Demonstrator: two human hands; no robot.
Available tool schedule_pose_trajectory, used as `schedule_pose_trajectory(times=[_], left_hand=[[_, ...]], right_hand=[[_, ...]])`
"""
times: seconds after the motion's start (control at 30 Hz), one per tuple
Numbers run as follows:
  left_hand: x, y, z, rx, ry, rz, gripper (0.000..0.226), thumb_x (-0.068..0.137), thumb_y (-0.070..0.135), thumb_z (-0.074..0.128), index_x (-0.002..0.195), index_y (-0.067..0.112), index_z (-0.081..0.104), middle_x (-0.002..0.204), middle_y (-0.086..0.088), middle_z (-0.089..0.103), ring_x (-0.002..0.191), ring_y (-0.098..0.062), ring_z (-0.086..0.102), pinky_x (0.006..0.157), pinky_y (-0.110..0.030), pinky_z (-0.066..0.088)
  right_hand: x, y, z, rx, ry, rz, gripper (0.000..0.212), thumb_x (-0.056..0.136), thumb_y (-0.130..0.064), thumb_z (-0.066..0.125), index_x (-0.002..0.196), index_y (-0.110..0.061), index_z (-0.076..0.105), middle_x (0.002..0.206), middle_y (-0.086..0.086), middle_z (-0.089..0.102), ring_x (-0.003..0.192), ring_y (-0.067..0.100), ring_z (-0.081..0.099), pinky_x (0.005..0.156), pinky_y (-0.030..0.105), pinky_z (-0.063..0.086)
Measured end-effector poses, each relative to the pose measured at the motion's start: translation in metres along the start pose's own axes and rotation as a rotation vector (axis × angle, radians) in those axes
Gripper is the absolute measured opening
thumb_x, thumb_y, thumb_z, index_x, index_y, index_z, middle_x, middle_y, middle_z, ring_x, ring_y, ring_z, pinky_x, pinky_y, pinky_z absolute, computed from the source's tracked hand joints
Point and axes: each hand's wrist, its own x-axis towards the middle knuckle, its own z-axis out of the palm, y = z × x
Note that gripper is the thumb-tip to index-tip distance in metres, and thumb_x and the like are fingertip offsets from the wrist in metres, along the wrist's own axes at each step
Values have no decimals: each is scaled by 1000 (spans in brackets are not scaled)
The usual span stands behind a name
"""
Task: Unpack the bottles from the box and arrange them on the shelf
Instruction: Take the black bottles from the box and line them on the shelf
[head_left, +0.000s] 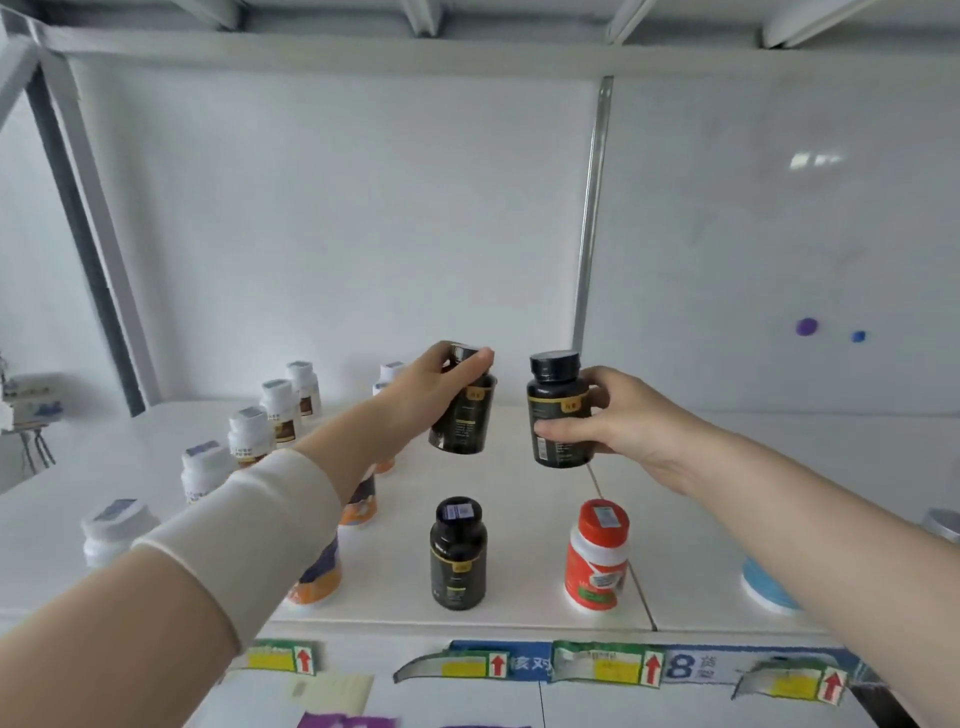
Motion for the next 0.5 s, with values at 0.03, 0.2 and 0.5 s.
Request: schedule_pose_trajectory(times=[0.03,0.2,0.5], left_hand=[[16,-5,-3,25,-6,1,43,87,53,53,114,20,54,116,-5,65,103,-20,62,84,-32,51],[97,-28,-19,151,14,25,36,90,47,52,113,20,55,100,-1,64,88,-18,58,66,-25,43],[210,-70,-31,530,-122,38,35,82,37,68,110,18,57,100,2,57,91,-16,53,70,-24,43]], right_hand=[[13,4,2,-17,2,9,49,71,-14,79,111,-19,51,94,-9,59,101,16,57,94,32,47],[83,26,14,-98,-15,100,58,68,-15,81,118,-15,52,99,-8,59,106,15,54,89,28,42],[181,69,47,-85,-16,166,55,68,-13,81,111,-21,48,96,-8,55,94,15,56,71,19,43]])
